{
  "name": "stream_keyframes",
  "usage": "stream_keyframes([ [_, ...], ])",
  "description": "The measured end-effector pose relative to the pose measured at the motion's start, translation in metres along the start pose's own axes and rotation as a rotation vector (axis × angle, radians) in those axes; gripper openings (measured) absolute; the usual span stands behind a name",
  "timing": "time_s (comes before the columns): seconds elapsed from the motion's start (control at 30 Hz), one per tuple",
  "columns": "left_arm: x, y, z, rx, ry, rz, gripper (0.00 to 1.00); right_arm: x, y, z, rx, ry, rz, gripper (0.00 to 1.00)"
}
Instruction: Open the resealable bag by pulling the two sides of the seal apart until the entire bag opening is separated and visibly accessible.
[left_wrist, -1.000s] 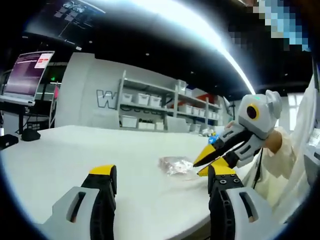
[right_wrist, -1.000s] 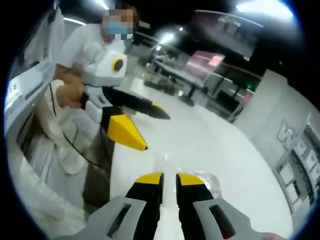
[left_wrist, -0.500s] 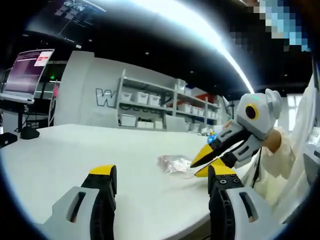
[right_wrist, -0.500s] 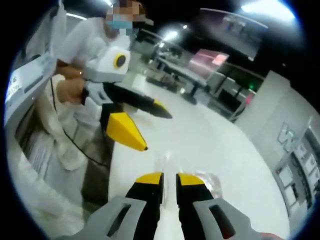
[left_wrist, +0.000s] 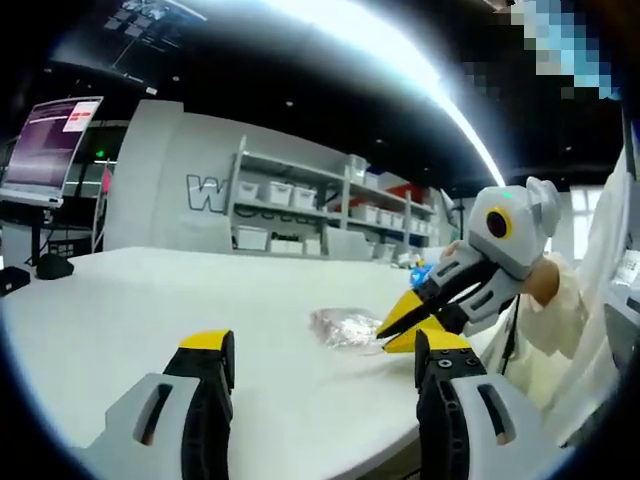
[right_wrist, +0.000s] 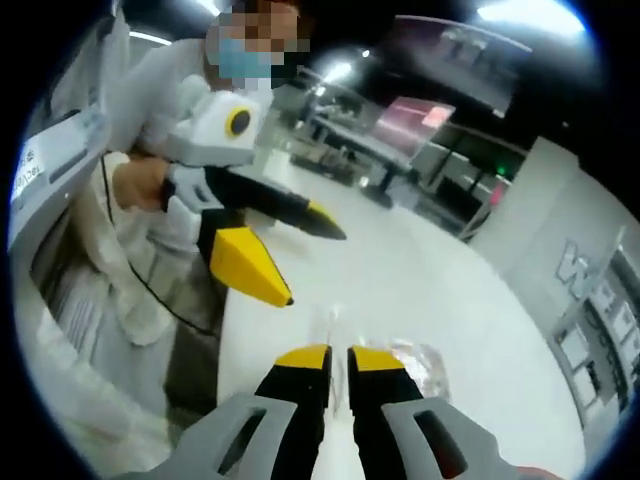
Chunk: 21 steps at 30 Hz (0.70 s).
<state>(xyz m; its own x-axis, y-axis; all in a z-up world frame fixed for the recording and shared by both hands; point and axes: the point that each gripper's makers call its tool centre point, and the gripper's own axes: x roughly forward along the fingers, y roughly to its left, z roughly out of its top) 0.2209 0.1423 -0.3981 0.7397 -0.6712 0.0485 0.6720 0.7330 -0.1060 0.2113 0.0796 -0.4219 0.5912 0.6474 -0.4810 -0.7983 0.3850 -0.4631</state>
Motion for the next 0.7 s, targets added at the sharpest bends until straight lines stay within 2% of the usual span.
stream_keyframes([
  [0.6,-0.0005,0.0017,-0.0027,0.000,-0.002,0.001,0.72,0.0025,-0.0014,-0.0032,0.029,0.000,-0.005,0.00],
  [0.7,-0.0005,-0.0002,-0.0016,0.011,-0.011,-0.006,0.68,0.0023,-0.0007,-0.0038,0.038,-0.002,-0.005,0.00],
])
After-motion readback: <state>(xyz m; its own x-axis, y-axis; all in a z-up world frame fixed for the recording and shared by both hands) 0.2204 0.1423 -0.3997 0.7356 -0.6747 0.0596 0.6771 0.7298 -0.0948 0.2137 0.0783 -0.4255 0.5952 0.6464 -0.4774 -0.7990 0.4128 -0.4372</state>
